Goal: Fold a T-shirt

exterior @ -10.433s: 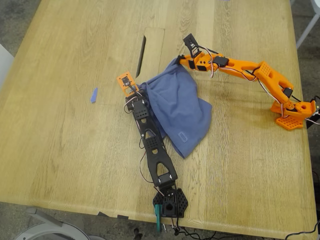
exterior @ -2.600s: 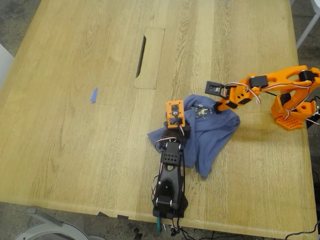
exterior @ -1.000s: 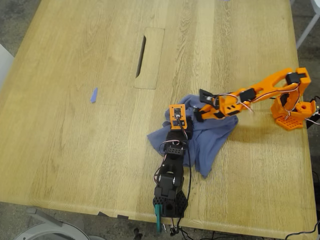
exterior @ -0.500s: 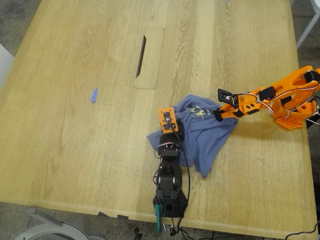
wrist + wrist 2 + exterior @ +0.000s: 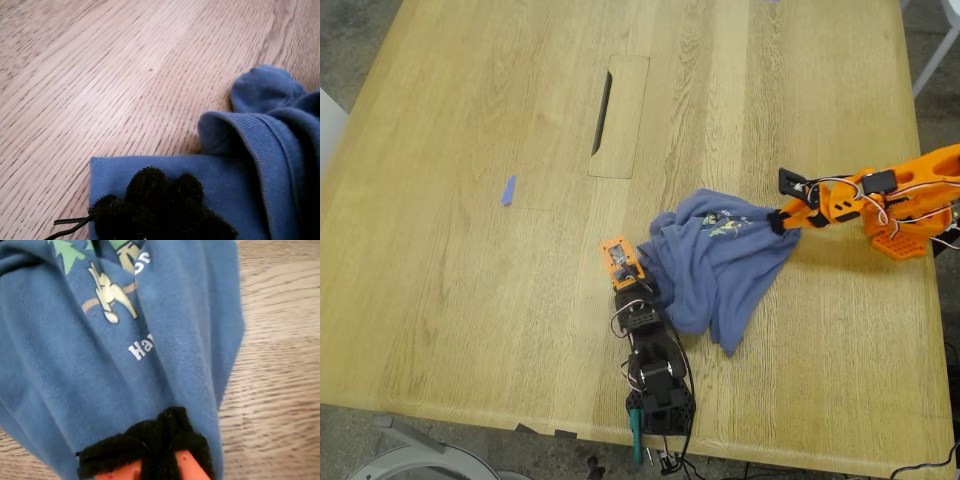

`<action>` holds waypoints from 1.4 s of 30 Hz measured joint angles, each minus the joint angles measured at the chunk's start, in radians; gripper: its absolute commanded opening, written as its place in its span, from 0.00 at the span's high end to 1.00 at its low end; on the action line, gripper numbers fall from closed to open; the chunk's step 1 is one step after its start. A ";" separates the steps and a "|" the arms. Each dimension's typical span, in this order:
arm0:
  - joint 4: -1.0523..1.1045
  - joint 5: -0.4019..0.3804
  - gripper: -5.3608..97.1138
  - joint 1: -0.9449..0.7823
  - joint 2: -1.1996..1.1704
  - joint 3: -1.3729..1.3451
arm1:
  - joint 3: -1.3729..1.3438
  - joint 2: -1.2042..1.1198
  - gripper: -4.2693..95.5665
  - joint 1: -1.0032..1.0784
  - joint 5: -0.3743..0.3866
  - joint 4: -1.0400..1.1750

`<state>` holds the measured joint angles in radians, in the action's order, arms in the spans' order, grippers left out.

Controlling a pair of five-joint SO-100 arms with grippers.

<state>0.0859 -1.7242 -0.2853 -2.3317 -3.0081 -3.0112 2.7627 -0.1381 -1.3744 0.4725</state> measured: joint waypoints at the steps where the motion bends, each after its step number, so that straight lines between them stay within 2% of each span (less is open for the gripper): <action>1: 0.000 0.000 0.95 -0.005 0.000 0.000 | -0.005 0.044 0.96 0.005 0.000 0.040; 7: -0.086 0.000 0.95 -0.026 -0.080 0.000 | -0.011 0.235 0.96 0.032 -0.005 0.202; 13: -0.273 0.002 0.95 -0.104 -0.288 -0.002 | 0.015 0.325 0.96 0.117 -0.028 0.259; 21: -0.696 0.008 0.95 -0.215 -0.804 -0.069 | 0.126 0.331 0.96 0.238 -0.051 0.262; 26: -1.002 0.015 0.95 -0.293 -1.157 -0.083 | 0.137 0.376 0.96 0.410 -0.061 0.262; 34: -1.052 0.040 0.95 -0.443 -1.170 -0.084 | 0.075 0.606 0.96 0.769 -0.074 0.373; 42: -1.045 0.078 0.95 -0.698 -1.170 -0.084 | 0.032 0.629 0.96 1.209 -0.087 0.383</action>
<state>-0.9587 -1.6460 -0.9833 -3.5021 -3.0925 -2.9790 3.3916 1.0707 -1.4619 0.8560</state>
